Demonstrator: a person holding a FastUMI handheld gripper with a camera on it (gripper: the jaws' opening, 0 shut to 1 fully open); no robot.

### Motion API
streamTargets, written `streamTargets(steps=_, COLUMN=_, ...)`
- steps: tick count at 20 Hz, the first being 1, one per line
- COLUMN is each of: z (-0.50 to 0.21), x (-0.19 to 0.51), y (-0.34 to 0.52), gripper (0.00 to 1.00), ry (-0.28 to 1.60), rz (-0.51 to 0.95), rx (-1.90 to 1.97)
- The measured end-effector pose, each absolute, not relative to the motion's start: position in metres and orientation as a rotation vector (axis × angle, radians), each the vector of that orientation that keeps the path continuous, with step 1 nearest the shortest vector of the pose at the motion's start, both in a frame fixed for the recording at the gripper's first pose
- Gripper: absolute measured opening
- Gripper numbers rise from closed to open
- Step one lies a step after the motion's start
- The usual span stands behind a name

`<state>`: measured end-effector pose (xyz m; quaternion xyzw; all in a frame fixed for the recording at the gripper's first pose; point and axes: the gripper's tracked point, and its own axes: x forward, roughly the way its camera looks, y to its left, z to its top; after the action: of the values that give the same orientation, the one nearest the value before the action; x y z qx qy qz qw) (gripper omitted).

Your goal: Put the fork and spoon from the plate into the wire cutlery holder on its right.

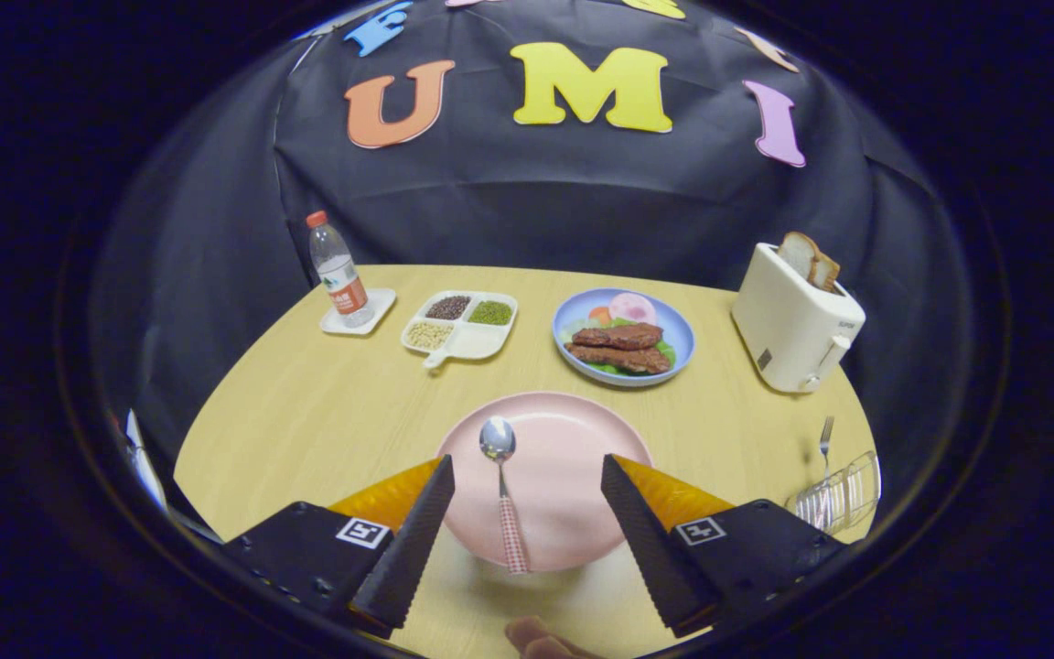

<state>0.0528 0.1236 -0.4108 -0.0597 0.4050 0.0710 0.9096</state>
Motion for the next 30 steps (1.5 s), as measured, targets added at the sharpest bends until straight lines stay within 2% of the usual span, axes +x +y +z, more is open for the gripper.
streamTargets(steps=6, z=-0.459, x=0.048, y=0.143, gripper=0.97, ry=0.919, rz=0.120, rx=-0.132)
streamTargets(steps=10, z=-0.483, x=0.058, y=0.129, gripper=0.93, ry=0.961, rz=0.044, rx=-0.130)
streamTargets(steps=13, z=-0.498, x=0.058, y=0.127, gripper=0.76, ry=0.998, rz=0.002, rx=-0.080)
streamTargets(steps=14, z=-0.502, x=0.056, y=0.129, gripper=0.73, ry=1.010, rz=0.005, rx=-0.078)
streamTargets(steps=18, z=-0.507, x=0.052, y=0.129, gripper=0.41, ry=1.009, rz=-0.026, rx=-0.080)
streamTargets(steps=19, z=-0.507, x=0.052, y=0.130, gripper=0.30, ry=1.013, rz=-0.032, rx=-0.076)
streamTargets(steps=22, z=-0.507, x=0.050, y=0.133, gripper=0.26, ry=1.021, rz=-0.018, rx=-0.073)
streamTargets(steps=24, z=-0.506, x=0.047, y=0.134, gripper=0.09, ry=1.029, rz=-0.019, rx=-0.077)
streamTargets(steps=26, z=-0.506, x=0.043, y=0.134, gripper=0.09, ry=1.030, rz=-0.018, rx=-0.073)
streamTargets(steps=27, z=-0.501, x=0.045, y=0.138, gripper=0.01, ry=1.033, rz=-0.008, rx=-0.062)
streamTargets(steps=30, z=-0.488, x=0.035, y=0.140, gripper=0.01, ry=1.023, rz=0.007, rx=-0.052)
